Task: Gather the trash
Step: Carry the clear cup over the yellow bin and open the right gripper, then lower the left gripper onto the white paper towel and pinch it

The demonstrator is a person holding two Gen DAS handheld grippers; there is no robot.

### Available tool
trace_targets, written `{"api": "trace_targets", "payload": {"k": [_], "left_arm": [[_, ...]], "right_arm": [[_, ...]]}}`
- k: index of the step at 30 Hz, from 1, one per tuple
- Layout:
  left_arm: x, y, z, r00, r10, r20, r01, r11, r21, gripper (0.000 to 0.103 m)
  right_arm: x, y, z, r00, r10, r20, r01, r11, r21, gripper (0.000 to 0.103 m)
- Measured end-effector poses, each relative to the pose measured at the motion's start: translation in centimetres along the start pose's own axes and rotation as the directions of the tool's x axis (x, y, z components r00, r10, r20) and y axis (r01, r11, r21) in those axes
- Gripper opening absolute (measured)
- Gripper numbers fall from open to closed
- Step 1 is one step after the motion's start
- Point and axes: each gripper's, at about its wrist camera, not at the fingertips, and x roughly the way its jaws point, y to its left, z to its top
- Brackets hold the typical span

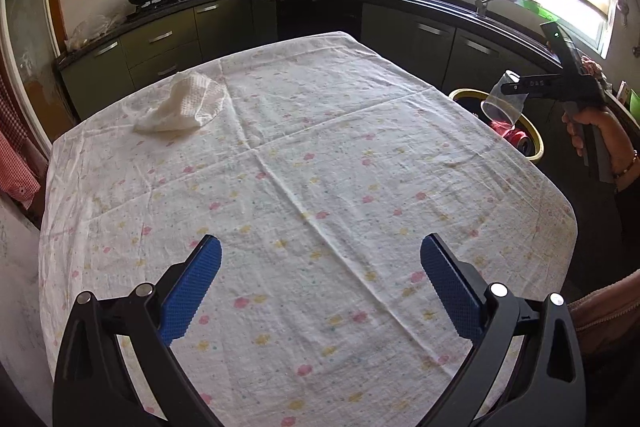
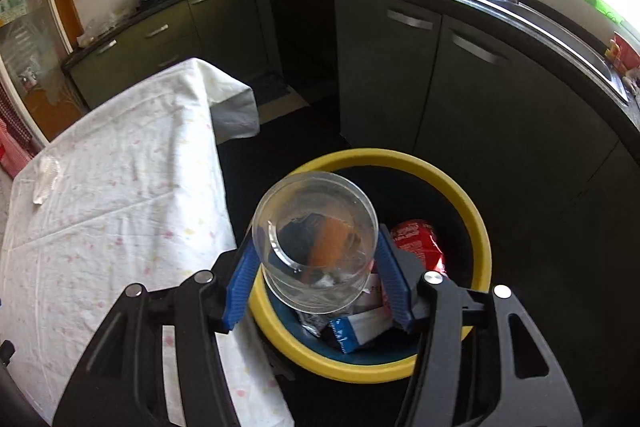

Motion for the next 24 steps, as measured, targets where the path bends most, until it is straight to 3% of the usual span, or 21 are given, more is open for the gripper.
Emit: {"api": "trace_targets", "payload": {"k": [3, 13, 18, 24], "left_arm": [[0.1, -0.5, 0.3, 1.0, -0.001, -0.006, 0.001, 1.0, 0.01, 0.098], [1.7, 0.4, 1.6, 0.999, 0.008, -0.05, -0.007, 1.0, 0.023, 0.098], [3.5, 4.1, 4.2, 0.994, 0.051, -0.094, -0.054, 0.998, -0.027, 0.098], [7.4, 9.4, 9.2, 0.984, 0.114, -0.134, -0.118, 0.993, -0.022, 0.098]], "right_arm": [[0.0, -1.1, -0.5, 1.0, 0.005, 0.014, -0.006, 0.999, 0.051, 0.068], [-4.4, -0.9, -2.4, 0.992, 0.074, 0.105, -0.081, 0.995, 0.064, 0.072], [-5.7, 0.3, -2.7, 0.985, 0.118, 0.129, -0.124, 0.991, 0.044, 0.073], [-5.8, 1.5, -2.7, 0.981, 0.152, 0.125, -0.156, 0.987, 0.025, 0.075]]}}
